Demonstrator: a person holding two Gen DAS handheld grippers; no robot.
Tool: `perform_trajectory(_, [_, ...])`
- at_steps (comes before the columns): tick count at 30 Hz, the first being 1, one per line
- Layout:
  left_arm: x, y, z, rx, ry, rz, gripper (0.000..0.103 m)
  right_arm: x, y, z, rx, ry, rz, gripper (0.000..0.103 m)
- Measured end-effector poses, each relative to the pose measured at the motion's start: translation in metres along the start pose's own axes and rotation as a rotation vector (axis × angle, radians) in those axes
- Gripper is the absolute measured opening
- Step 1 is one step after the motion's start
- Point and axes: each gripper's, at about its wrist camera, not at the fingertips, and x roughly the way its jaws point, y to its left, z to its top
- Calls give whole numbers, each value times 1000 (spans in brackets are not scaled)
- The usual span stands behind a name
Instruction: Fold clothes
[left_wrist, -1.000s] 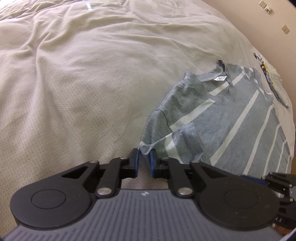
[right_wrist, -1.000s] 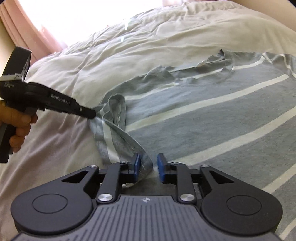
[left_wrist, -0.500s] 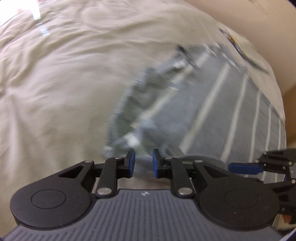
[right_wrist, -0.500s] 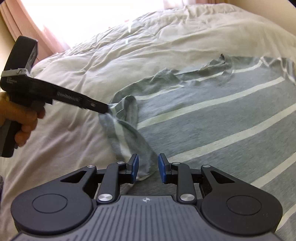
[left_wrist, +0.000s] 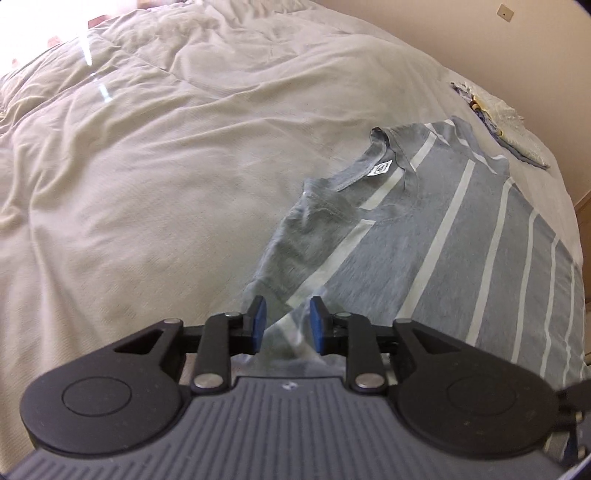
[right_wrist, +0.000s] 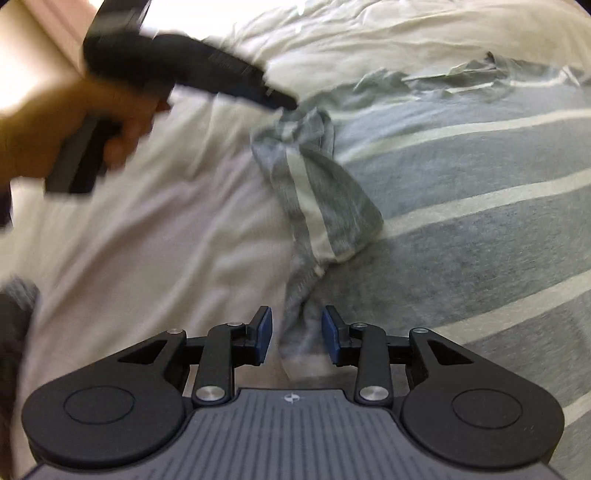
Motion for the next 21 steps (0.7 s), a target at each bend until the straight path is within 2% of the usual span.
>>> perform_trajectory(4, [-6, 2, -9, 1, 1, -17, 24, 10, -22, 9, 176, -30, 47, 35])
perform_trajectory(7, [-5, -1, -15, 4, 11, -33, 24, 18, -32, 14, 278, -51, 120, 34])
perform_trajectory(9, [-4, -2, -19, 6, 18, -43, 24, 22, -34, 14, 322, -43, 174, 26])
perform_trajectory(10, [-3, -4, -20, 16, 24, -41, 24, 23, -36, 12, 352, -32, 203, 17])
perform_trajectory(12, [1, -7, -23, 39, 35, -41, 24, 26, -39, 9, 401, -10, 255, 14])
perform_trajectory(16, [7, -8, -23, 60, 47, -16, 24, 27, -39, 3, 391, 21, 259, 14])
perform_trajectory(21, [12, -5, -21, 76, 48, 11, 37, 20, -47, 2, 434, -3, 248, 17])
